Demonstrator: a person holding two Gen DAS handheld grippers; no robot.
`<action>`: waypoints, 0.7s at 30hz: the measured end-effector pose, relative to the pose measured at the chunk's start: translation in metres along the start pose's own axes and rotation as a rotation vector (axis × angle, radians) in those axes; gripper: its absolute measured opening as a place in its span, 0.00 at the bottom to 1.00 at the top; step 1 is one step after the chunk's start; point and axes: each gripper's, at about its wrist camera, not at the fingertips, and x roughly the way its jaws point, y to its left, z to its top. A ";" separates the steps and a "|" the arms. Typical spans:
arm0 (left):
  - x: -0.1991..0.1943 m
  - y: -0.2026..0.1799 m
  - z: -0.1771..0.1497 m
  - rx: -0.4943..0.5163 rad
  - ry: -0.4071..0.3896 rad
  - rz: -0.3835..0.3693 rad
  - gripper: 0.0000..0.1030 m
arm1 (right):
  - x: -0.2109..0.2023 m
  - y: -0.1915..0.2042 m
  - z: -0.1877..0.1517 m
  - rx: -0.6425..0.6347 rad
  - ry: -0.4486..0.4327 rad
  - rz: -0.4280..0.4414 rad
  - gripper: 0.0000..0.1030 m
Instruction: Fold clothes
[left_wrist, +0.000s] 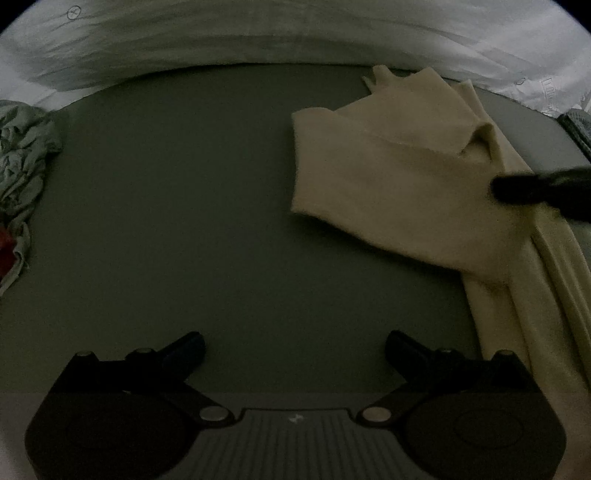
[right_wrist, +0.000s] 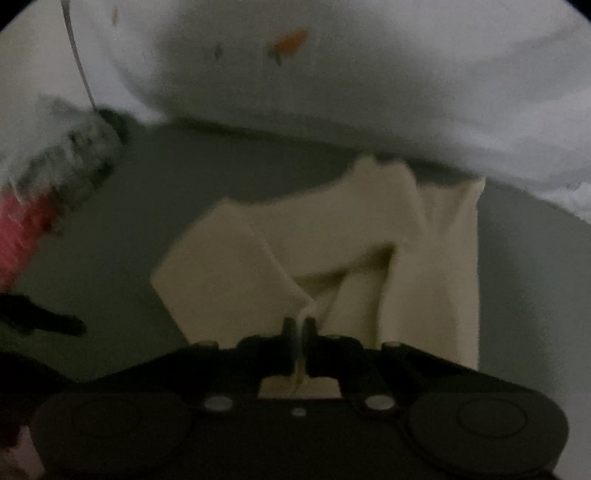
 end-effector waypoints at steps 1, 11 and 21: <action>0.002 -0.002 0.001 0.000 -0.003 0.000 1.00 | -0.014 0.000 0.000 0.013 -0.028 0.001 0.04; 0.001 -0.007 -0.008 -0.012 -0.036 0.013 1.00 | -0.134 -0.052 -0.115 0.485 0.041 -0.119 0.04; -0.001 -0.008 -0.013 -0.006 -0.060 0.013 1.00 | -0.138 -0.044 -0.162 0.617 0.114 -0.098 0.04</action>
